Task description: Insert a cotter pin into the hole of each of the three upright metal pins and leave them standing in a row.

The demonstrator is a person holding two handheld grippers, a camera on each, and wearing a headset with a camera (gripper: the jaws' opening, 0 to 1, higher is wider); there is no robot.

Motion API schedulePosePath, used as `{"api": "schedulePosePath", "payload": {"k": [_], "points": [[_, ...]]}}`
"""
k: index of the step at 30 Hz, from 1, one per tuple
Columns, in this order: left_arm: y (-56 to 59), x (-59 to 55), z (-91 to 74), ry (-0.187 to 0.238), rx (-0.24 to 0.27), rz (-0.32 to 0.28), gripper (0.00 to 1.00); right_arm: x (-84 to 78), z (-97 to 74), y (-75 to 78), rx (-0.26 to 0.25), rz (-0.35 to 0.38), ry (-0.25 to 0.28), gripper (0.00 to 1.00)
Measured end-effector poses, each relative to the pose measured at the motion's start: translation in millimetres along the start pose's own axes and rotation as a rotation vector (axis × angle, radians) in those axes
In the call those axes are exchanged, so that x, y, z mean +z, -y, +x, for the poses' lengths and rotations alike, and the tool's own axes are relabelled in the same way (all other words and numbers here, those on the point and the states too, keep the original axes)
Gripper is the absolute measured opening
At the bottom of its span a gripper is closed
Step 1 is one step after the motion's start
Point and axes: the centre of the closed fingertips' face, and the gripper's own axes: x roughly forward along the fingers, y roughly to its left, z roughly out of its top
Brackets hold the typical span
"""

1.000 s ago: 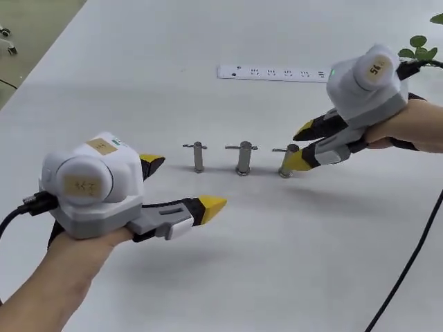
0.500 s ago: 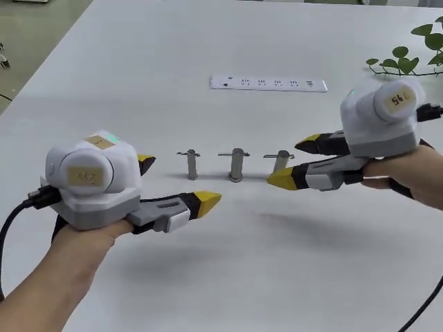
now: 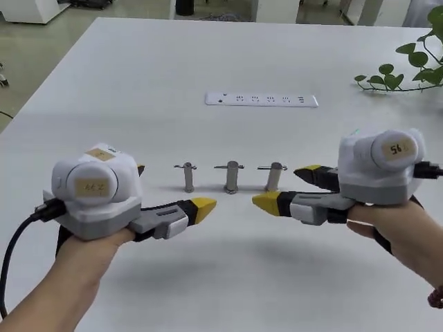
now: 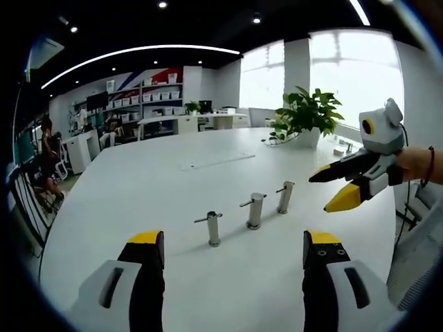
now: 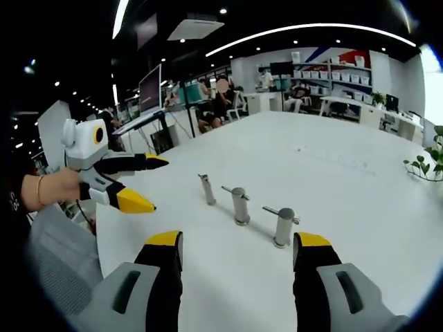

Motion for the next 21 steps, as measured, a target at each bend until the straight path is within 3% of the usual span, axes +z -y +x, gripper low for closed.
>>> {"api": "schedulePosePath", "payload": {"k": [4,9,21], "points": [[1.6,0.9,-1.0,0.011,0.0,0.004,0.81,-4.4,-1.0,-3.4,-0.011,0.052,0.03,0.62],[4.5,-0.2,-2.8,0.017,0.004,0.004,0.81,-7.1,-3.1,-5.8,-0.042,0.013,0.043,0.63],[7.5,-7.0,-5.2,0.002,0.011,-0.014,0.81,1.1,-1.2,2.3,-0.097,0.046,0.092,0.7]]}}
